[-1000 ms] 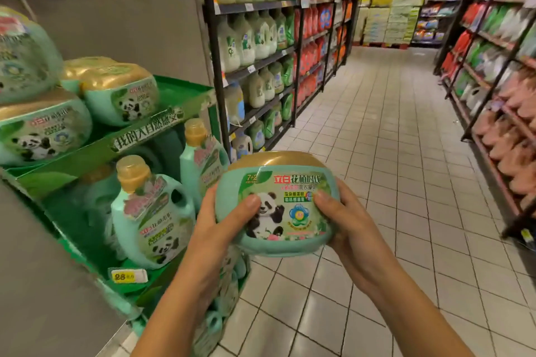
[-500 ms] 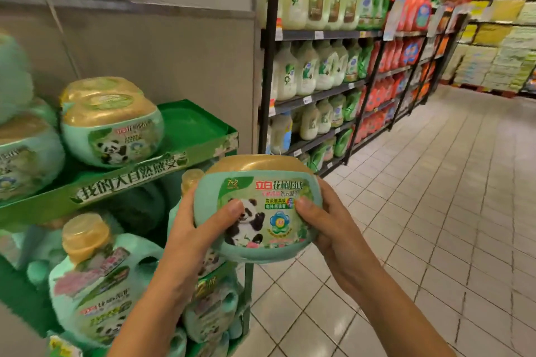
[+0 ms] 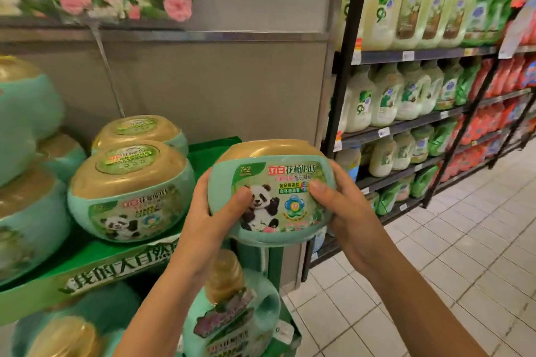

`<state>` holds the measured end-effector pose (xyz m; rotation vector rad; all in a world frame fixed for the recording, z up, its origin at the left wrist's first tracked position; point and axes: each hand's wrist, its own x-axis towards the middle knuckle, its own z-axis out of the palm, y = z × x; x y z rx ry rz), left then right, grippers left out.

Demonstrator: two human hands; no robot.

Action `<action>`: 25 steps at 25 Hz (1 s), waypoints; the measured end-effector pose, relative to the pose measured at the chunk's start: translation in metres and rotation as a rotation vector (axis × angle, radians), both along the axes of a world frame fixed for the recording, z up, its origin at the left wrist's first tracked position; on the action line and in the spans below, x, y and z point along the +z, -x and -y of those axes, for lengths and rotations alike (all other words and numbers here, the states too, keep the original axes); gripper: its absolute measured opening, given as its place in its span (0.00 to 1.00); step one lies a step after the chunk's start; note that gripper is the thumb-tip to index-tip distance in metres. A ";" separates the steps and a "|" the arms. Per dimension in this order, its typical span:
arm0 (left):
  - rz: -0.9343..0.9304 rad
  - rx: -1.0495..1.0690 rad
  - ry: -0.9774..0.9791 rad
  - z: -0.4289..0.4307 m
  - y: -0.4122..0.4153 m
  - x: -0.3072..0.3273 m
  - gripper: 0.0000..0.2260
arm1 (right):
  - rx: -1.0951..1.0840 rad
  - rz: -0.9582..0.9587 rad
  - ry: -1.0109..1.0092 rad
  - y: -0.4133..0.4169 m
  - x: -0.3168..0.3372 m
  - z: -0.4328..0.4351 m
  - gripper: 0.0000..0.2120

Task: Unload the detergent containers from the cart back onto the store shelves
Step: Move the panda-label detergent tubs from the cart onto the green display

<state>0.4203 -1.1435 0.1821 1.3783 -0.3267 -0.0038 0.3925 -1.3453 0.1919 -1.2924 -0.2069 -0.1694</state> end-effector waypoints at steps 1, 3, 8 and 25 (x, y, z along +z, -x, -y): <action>0.004 0.020 -0.011 0.000 -0.008 0.002 0.50 | 0.024 0.008 0.004 -0.012 0.001 0.002 0.24; 0.031 0.083 -0.056 0.001 -0.024 0.007 0.46 | 0.094 0.020 0.006 -0.039 0.003 0.005 0.24; 0.105 0.227 -0.354 -0.001 -0.051 0.032 0.31 | 0.263 0.112 0.049 -0.101 0.021 0.019 0.30; 0.134 0.277 -1.589 -0.050 -0.172 0.105 0.48 | 0.417 0.213 0.328 -0.266 0.014 -0.002 0.52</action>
